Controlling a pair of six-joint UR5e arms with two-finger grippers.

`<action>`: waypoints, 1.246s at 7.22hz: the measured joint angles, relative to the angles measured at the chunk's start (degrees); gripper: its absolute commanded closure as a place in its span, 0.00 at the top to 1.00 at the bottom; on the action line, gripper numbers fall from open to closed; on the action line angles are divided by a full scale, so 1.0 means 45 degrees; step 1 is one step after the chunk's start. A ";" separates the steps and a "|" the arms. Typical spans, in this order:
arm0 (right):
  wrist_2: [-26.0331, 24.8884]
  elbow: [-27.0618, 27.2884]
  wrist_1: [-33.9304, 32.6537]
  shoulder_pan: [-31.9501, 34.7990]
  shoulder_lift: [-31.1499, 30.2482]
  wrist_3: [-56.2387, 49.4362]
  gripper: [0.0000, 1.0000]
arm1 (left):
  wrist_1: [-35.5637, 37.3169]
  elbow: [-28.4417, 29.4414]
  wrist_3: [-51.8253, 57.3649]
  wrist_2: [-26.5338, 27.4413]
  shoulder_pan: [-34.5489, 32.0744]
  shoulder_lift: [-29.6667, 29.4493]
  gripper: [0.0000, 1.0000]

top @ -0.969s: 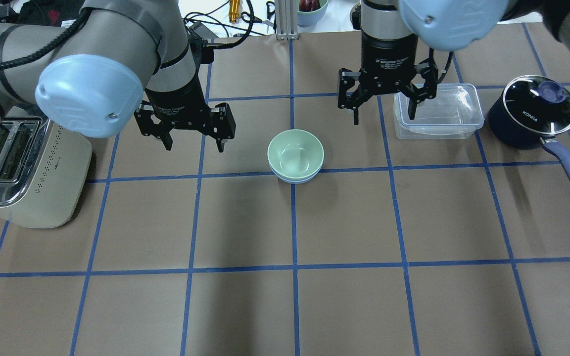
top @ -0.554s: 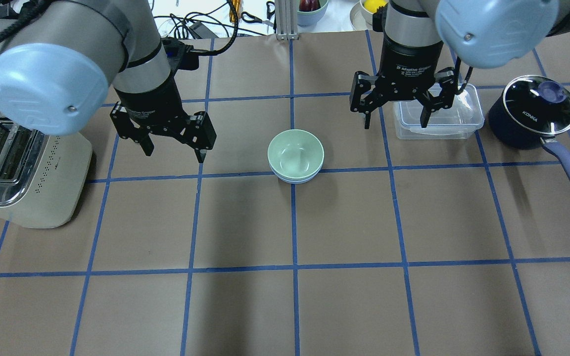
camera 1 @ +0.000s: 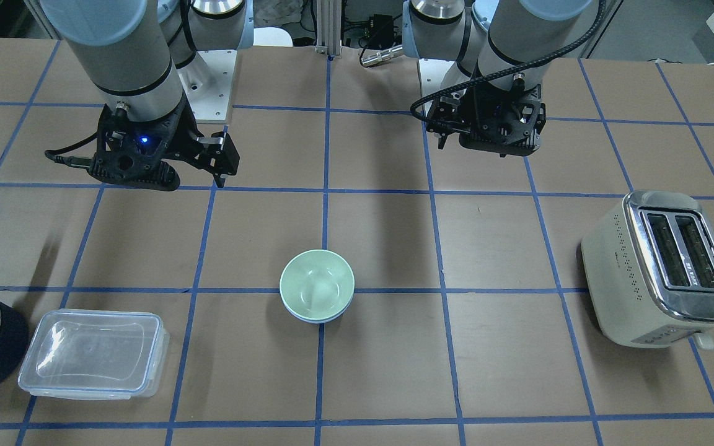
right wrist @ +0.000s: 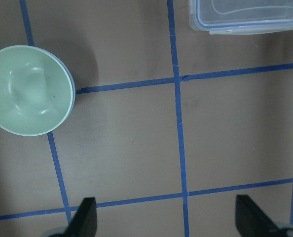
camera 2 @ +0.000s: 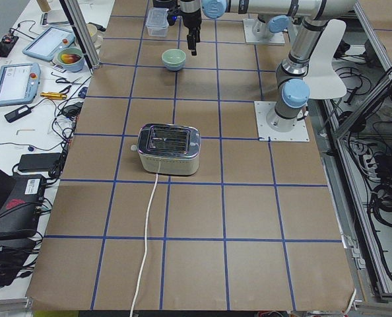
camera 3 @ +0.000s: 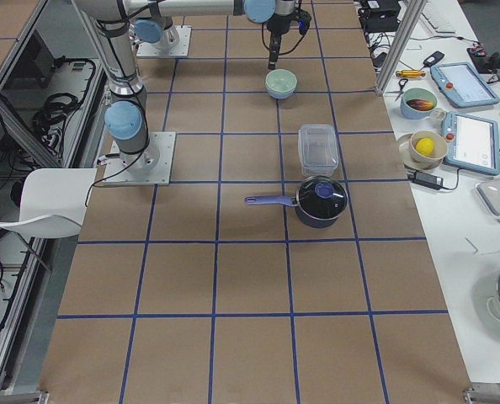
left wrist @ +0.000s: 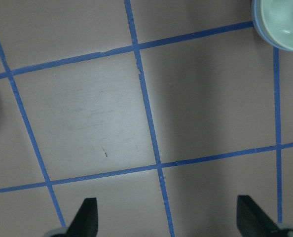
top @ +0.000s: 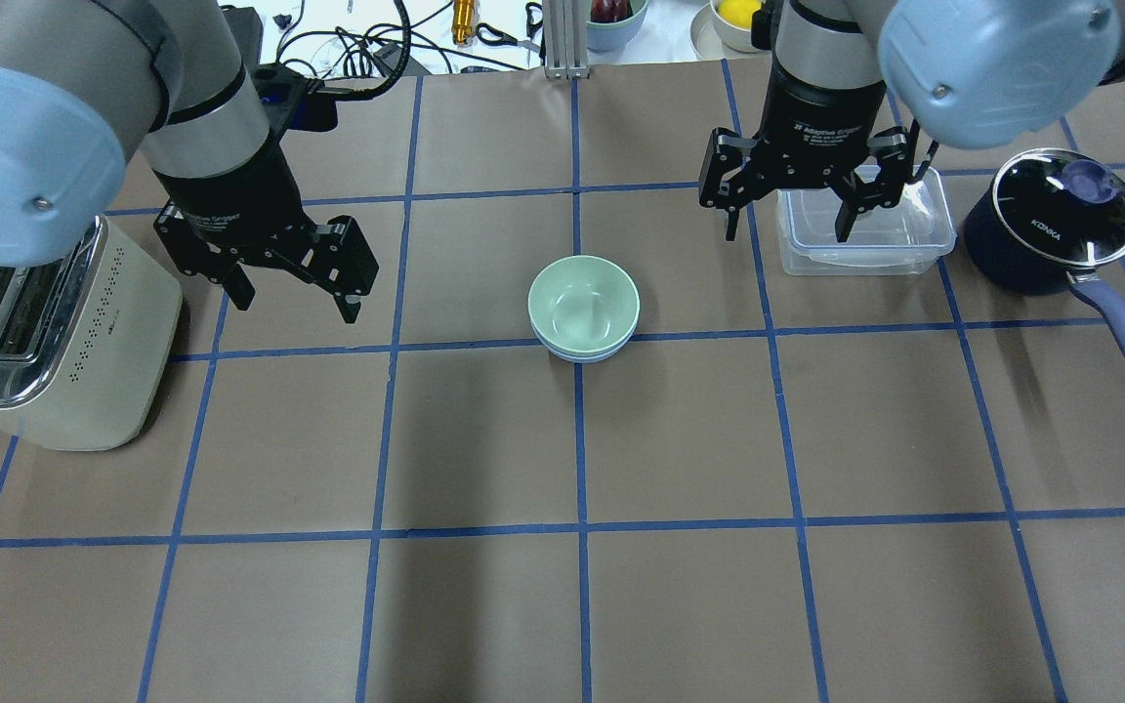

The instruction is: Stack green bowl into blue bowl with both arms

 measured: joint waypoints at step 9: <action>-0.0034 0.0558 0.1696 -0.0222 -0.2007 0.0033 1.00 | 0.0606 -0.0060 -0.0570 -0.0308 0.0080 -0.0048 1.00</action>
